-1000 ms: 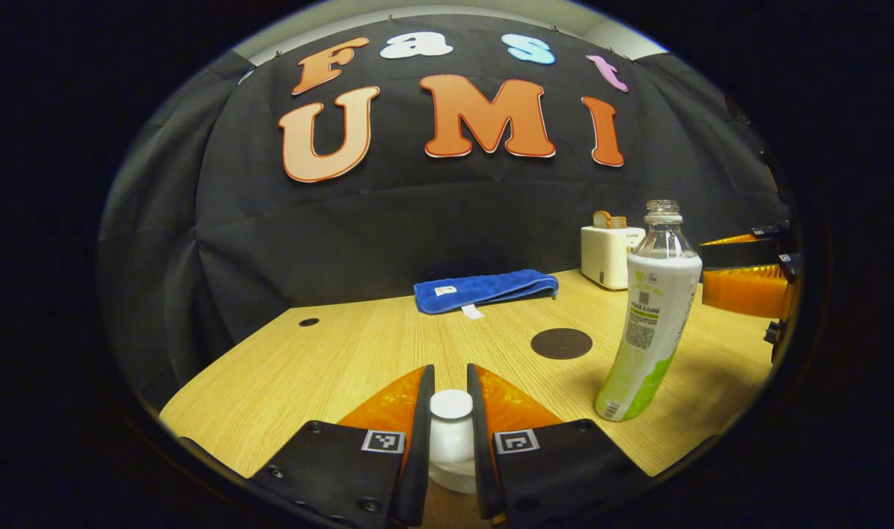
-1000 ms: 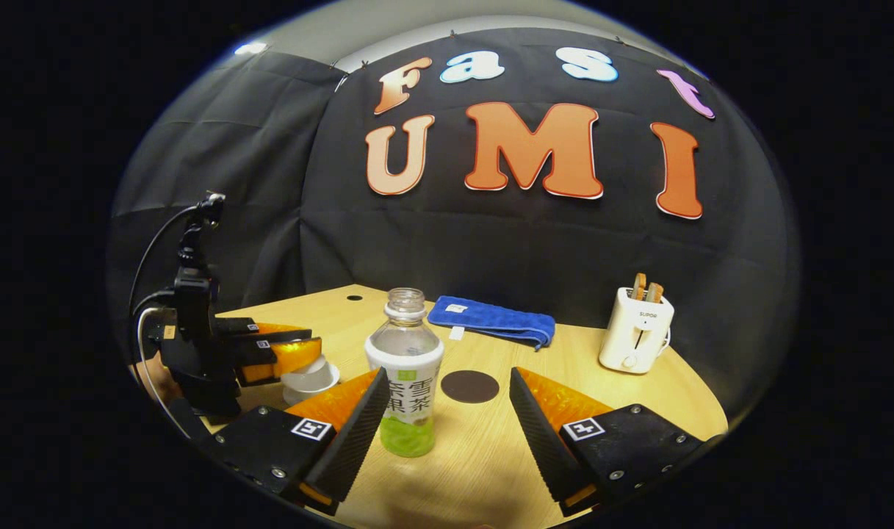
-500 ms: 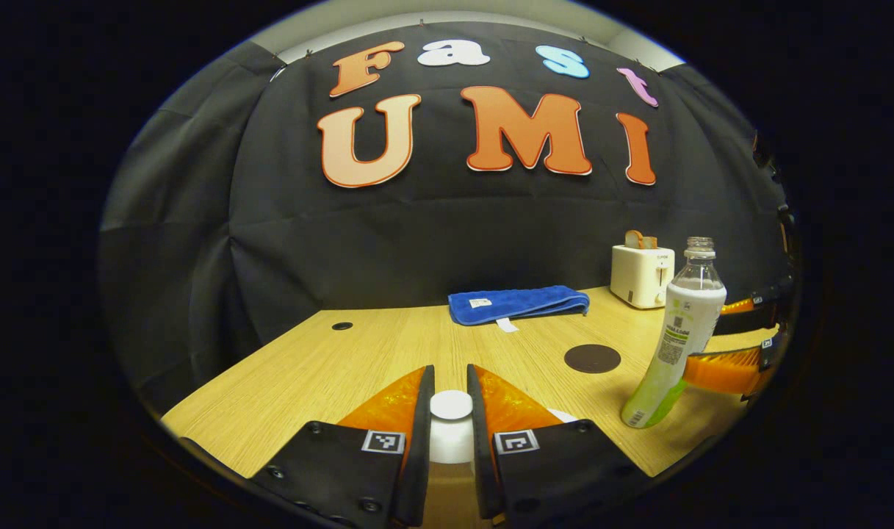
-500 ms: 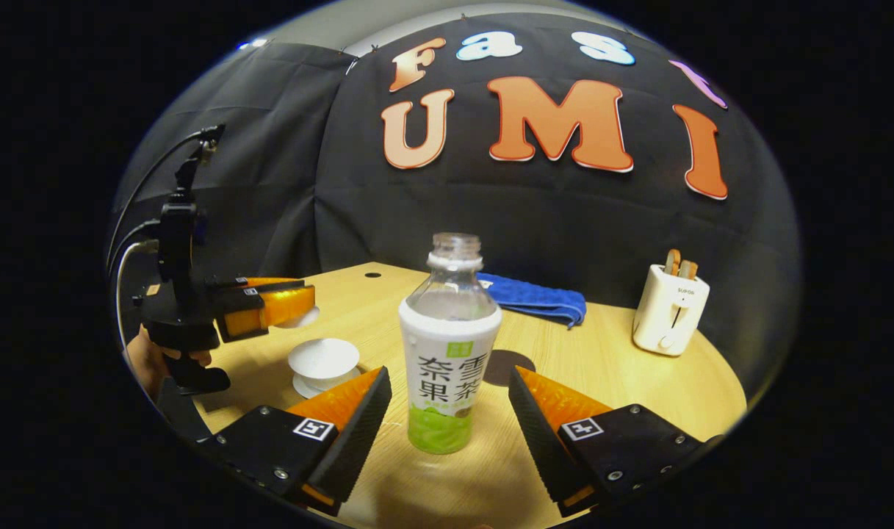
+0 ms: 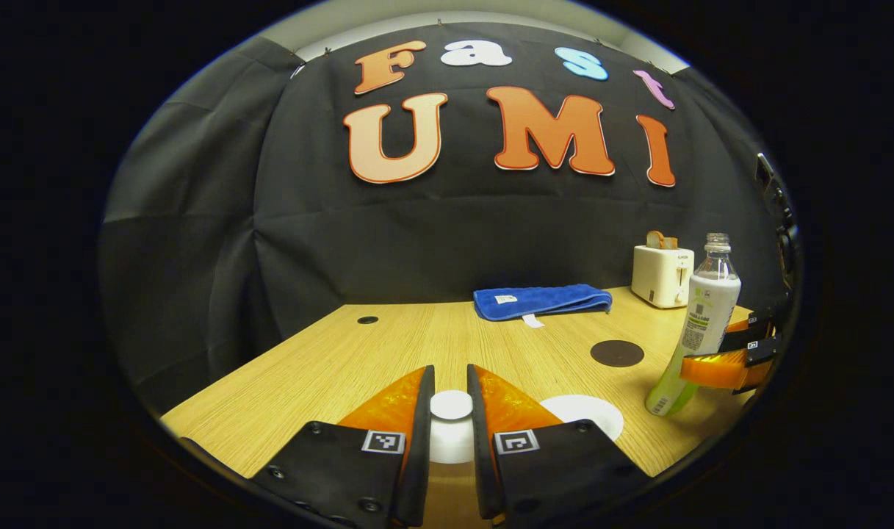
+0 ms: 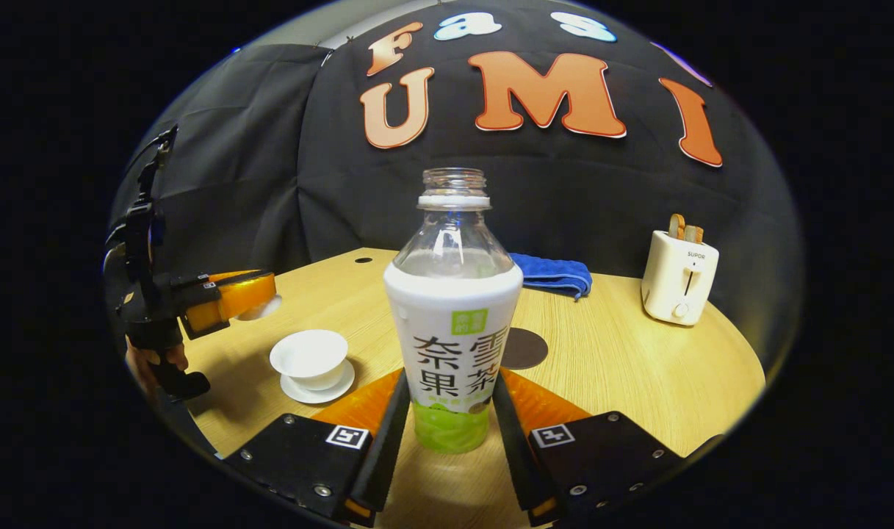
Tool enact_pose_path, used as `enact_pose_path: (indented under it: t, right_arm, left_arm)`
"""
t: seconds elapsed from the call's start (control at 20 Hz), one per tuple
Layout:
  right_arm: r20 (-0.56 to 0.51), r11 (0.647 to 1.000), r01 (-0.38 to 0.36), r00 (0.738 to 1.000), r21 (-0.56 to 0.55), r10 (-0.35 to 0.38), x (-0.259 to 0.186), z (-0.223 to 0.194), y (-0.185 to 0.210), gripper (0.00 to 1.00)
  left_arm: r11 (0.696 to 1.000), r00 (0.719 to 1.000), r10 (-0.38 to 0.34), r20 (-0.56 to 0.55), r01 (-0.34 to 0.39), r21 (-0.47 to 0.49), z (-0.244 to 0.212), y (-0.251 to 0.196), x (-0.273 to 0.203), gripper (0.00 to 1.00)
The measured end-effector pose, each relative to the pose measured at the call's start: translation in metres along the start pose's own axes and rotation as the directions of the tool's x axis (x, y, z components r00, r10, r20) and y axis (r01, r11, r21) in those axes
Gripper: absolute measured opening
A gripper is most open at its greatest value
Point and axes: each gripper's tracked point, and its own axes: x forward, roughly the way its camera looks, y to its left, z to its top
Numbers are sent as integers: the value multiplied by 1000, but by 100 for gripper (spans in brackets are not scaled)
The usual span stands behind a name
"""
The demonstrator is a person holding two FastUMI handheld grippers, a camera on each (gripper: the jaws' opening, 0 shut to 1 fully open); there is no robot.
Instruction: Open the teacup lid with one hand, grasp the water bottle and pour water into the teacup with the other hand; after pouring, place the water bottle on the coaster and then close the teacup lid.
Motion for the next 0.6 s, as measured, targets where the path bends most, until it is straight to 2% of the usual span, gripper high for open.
enact_pose_path:
  t: [0.15,0.3,0.4,0.55,0.6]
  right_arm:
    - [-12,998,36,999,-44,-37,0,4,-10,66]
    - [4,983,96,995,-154,-97,-2,14,-21,64]
    - [13,958,138,990,-252,-139,-1,20,-30,64]
    - [38,901,202,978,-384,-203,-3,27,-36,64]
    - [46,881,215,975,-422,-216,-1,29,-35,64]
  left_arm:
    - [1000,1000,13,-4,-13,-8,-4,11,-1,27]
    - [999,1000,31,-1,-31,-7,-2,24,-4,30]
    - [999,999,43,1,-43,-11,-3,33,-5,30]
    - [998,998,63,6,-63,-9,-3,45,-8,28]
    - [997,997,72,6,-72,-9,-3,49,-8,30]
